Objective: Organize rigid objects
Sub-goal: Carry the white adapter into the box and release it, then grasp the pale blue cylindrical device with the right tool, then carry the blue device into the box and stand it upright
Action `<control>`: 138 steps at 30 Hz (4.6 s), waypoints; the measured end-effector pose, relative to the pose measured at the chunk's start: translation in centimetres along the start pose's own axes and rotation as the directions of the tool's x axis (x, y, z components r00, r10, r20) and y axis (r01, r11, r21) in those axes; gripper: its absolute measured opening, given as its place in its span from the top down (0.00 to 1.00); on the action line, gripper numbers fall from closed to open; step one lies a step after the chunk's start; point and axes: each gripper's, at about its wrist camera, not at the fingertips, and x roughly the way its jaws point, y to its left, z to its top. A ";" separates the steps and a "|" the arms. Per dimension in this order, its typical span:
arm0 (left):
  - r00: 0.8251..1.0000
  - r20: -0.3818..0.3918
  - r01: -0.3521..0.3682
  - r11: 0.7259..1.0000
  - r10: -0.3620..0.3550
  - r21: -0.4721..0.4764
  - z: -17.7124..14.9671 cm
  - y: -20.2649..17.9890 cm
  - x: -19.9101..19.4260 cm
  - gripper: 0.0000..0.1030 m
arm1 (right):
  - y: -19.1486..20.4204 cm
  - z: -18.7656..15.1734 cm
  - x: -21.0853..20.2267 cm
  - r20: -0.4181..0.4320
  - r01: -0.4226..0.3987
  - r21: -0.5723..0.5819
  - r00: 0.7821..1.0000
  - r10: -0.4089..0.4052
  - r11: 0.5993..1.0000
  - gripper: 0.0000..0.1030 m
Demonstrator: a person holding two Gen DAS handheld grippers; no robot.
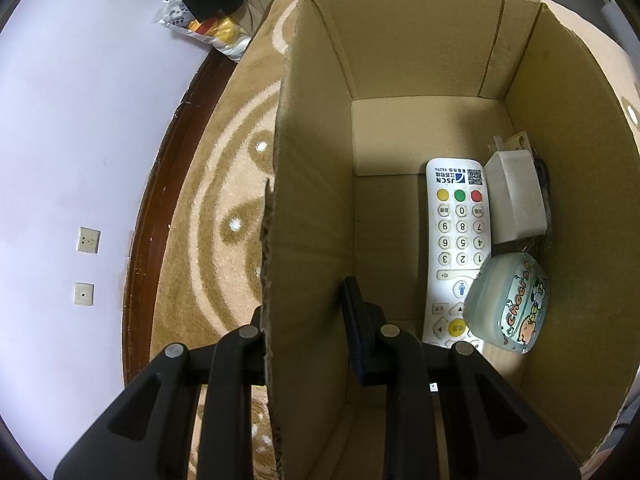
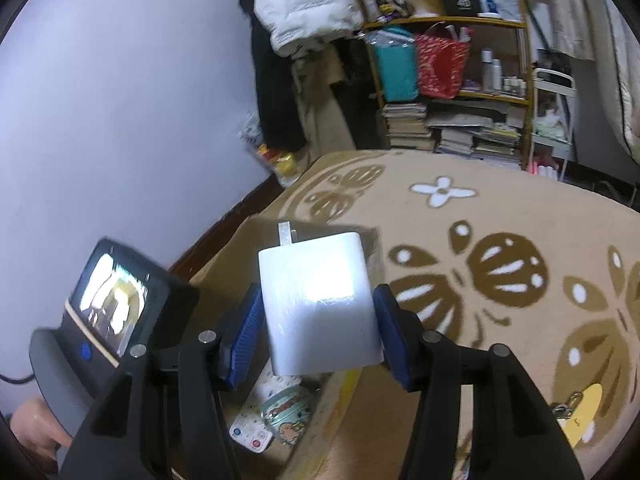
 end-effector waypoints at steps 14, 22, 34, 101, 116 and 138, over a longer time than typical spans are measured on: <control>1.000 0.005 0.029 0.999 -0.029 -0.020 -0.3 0.7 0.0 0.76 | 1.8 -1.1 0.9 -0.034 -0.047 -0.027 0.998 0.046 0.999 0.46; 1.000 0.004 0.022 1.000 -0.022 -0.014 -0.3 0.7 0.0 0.75 | 2.0 -1.0 0.4 -0.004 -0.026 -0.063 1.000 0.026 0.998 0.48; 1.000 -0.006 0.021 0.999 -0.021 -0.025 -0.5 0.8 0.3 0.75 | -2.6 -1.7 -1.0 -0.016 0.135 0.052 0.991 -0.135 0.989 0.20; 0.998 -0.001 0.057 0.998 -0.057 -0.040 -2.0 0.9 0.2 0.77 | -10.2 -8.5 4.1 -0.364 0.418 0.178 0.869 -0.335 0.891 0.73; 0.998 0.001 0.065 0.997 -0.065 -0.043 -2.2 1.3 0.1 0.76 | -4.9 -5.2 1.9 -0.194 0.359 0.039 0.918 -0.346 0.932 0.73; 0.998 0.002 0.056 0.998 -0.056 -0.034 -2.3 1.4 0.2 0.76 | 1.2 0.5 -1.7 0.007 0.218 0.029 0.976 -0.218 0.975 0.73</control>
